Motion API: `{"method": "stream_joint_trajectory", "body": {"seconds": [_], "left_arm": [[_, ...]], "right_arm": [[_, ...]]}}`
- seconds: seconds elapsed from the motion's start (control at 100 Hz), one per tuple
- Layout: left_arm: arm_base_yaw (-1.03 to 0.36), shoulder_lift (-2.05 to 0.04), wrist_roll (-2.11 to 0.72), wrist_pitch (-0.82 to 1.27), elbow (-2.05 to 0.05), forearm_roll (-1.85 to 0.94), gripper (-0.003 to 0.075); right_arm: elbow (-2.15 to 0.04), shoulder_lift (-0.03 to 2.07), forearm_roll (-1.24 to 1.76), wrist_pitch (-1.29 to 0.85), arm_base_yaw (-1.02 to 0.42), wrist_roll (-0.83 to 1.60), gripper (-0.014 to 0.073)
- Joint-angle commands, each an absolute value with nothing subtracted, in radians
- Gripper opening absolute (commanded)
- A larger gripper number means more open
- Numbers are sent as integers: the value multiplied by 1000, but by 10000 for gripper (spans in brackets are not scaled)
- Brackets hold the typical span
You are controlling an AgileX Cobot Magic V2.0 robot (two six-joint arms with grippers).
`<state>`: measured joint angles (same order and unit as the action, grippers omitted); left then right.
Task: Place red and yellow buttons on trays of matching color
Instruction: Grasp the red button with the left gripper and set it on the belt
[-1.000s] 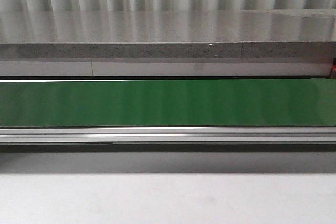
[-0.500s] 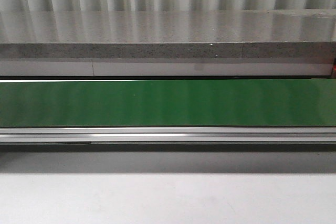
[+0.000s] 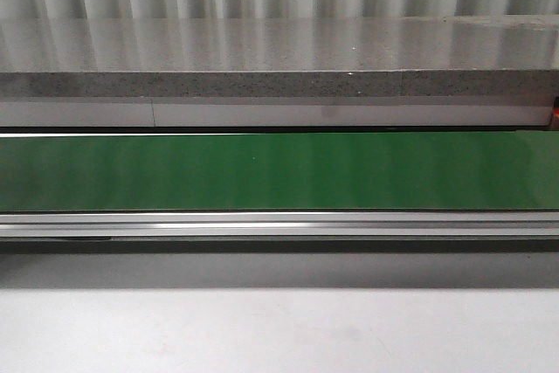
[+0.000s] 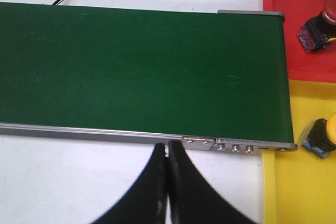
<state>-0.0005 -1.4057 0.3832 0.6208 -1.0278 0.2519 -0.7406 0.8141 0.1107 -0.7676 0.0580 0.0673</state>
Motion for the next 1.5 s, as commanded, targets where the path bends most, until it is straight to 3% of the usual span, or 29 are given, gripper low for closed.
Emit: {"method": "stream_joint_trajectory", "body": {"seconds": [0.0, 0.33, 0.41, 0.53, 0.65, 0.75, 1.1, 1.49], "left_arm": [[-11, -1401, 382, 569, -1052, 242, -20], [-11, -1461, 381, 581, -1052, 234, -17], [-11, -1461, 373, 581, -1052, 232, 24], [-11, -1460, 335, 583, -1052, 210, 227], [-11, -1460, 296, 585, -1052, 171, 555], [-11, -1460, 292, 595, -1061, 168, 693], [-1, -1355, 269, 603, -1121, 201, 648], [317, -1478, 271, 570, -1121, 167, 648]], "right_arm": [[-766, 807, 113, -713, 56, 75, -67], [-766, 807, 113, -713, 56, 75, -67], [-766, 807, 113, -713, 56, 75, -67], [-766, 807, 113, -713, 56, 75, -67], [-766, 807, 113, -713, 56, 75, -67], [-766, 807, 113, -713, 56, 75, -67], [-766, 807, 113, -713, 56, 75, -67], [-766, 807, 113, -713, 56, 75, -67]]}}
